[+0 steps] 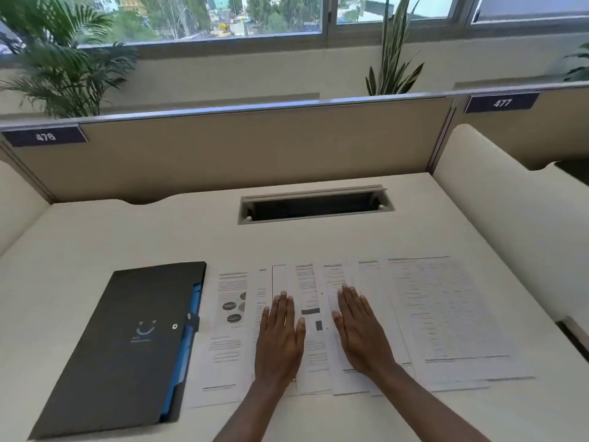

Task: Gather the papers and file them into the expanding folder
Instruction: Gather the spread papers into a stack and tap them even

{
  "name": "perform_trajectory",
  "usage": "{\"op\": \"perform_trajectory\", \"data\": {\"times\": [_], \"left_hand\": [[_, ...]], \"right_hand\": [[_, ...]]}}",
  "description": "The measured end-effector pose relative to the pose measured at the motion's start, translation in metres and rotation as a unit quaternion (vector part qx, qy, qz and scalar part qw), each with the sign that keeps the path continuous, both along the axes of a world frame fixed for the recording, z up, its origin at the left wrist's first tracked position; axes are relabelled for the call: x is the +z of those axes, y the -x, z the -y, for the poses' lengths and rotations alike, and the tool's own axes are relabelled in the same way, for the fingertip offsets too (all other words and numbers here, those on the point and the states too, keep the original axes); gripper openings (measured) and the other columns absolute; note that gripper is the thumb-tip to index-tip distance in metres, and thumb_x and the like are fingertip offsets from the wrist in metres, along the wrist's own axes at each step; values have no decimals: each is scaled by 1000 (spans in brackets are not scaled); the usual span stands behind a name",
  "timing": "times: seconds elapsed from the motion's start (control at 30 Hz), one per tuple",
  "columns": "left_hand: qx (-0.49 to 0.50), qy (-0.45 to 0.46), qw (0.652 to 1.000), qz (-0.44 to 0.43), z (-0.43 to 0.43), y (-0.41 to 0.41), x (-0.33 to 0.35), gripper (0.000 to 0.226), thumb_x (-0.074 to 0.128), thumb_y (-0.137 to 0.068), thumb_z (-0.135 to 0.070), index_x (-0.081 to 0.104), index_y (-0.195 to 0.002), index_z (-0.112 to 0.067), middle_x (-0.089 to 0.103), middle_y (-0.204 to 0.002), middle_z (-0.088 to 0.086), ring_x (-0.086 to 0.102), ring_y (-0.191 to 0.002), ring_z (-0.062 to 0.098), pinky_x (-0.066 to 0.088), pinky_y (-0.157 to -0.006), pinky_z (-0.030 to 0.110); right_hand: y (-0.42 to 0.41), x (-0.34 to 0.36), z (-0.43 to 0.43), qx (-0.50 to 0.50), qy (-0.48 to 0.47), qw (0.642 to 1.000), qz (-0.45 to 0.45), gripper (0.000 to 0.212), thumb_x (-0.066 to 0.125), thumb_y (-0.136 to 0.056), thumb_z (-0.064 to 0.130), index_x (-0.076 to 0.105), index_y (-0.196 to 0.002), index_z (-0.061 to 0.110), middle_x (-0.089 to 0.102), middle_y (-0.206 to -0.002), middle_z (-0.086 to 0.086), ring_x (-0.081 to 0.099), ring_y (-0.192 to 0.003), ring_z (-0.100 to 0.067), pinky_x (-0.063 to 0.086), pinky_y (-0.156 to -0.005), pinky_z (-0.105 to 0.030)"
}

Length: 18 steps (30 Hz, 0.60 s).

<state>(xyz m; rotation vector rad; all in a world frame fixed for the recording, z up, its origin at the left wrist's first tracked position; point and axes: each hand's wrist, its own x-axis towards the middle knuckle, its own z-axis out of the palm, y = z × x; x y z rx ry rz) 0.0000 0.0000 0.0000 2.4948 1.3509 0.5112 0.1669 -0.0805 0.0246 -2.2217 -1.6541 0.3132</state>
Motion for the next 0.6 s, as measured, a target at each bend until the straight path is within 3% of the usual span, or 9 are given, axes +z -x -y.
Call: {"op": "perform_trajectory", "data": {"times": [0.13, 0.3, 0.47, 0.6], "left_hand": [[6, 25, 999, -41, 10, 2, -7, 64, 8, -100, -47, 24, -149, -10, 23, -157, 3, 19, -146, 14, -1, -118, 27], [4, 29, 998, -54, 17, 3, -15, 62, 16, -100, -45, 26, -149, -8, 25, -158, 5, 16, -146, 14, -6, -117, 25], [1, 33, 998, -44, 18, 3, -16, 64, 13, -97, -45, 13, -152, -12, 9, -161, 0, 1, -147, 9, -9, -118, 26], [3, 34, 999, -27, 17, 4, -17, 63, 11, -97, -45, 11, -152, -15, 8, -162, 0, -1, -148, 8, -5, -119, 27]], "right_hand": [[0, -11, 5, -3, 14, 1000, -7, 81, -21, -86, 63, -5, -152, 19, -10, -160, 6, -11, -150, -6, -12, -120, -21], [-1, -27, 12, 15, 36, 999, 25, 79, -20, -89, 57, -2, -152, 12, -5, -162, -2, -4, -152, -15, -10, -119, -25], [0, -31, 14, 19, 32, 998, 43, 75, -15, -95, 49, 7, -153, 7, 2, -163, -7, 3, -152, -19, -7, -119, -28], [0, -31, 13, 21, 38, 998, 50, 73, -13, -96, 48, 8, -153, 7, 2, -162, -7, 6, -152, -21, -9, -119, -28]]}}
